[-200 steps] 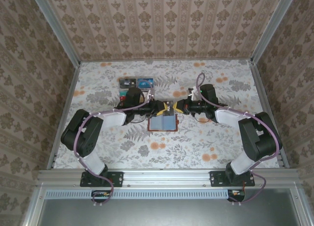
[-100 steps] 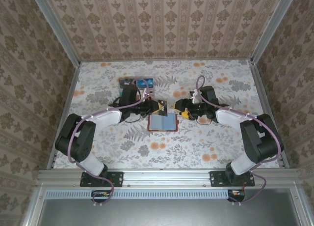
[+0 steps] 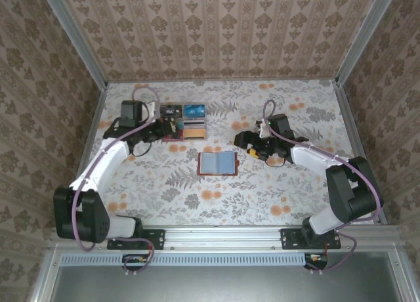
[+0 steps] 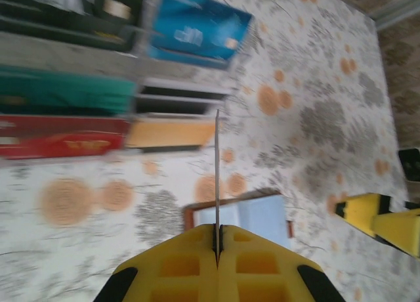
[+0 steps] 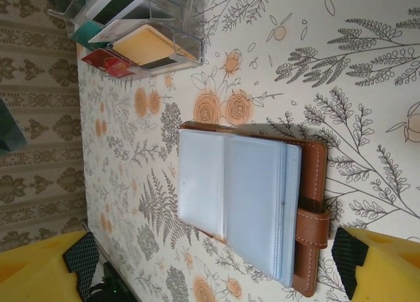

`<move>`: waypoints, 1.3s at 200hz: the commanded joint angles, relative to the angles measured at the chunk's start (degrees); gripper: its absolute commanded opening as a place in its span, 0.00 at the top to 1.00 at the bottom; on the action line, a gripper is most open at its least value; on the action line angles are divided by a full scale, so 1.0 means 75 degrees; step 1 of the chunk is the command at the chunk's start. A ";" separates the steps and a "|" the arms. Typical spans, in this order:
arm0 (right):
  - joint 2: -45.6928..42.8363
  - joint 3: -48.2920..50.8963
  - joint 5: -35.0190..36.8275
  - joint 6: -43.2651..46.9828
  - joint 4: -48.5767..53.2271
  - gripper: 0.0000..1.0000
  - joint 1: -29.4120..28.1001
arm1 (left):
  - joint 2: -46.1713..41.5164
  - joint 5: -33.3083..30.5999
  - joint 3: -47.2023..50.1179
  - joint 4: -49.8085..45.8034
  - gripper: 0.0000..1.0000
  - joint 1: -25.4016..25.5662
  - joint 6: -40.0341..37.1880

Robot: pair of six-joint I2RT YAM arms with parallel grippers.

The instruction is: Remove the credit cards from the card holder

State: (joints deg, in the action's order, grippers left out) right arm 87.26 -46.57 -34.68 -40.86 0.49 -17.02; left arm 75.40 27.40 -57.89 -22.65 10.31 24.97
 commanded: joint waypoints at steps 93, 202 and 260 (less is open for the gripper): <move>-0.0074 -0.0263 0.0224 0.0398 0.0263 0.00 0.0038 | 0.1135 -0.0526 -0.2859 -0.1386 1.00 -0.0715 -0.5491; -0.0013 -0.0259 0.0219 0.0125 0.0380 0.00 0.0021 | 0.3740 -0.1341 -0.5867 -0.3034 1.00 -0.0461 -0.9938; 0.0008 -0.0447 0.0244 0.0189 0.0618 0.00 0.0008 | 0.5133 -0.1762 -0.7366 -0.4785 1.00 -0.0206 -1.1901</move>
State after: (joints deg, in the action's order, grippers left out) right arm 87.26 -48.16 -33.56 -39.20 2.66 -17.02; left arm 109.93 16.12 -108.71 -48.99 7.60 -54.13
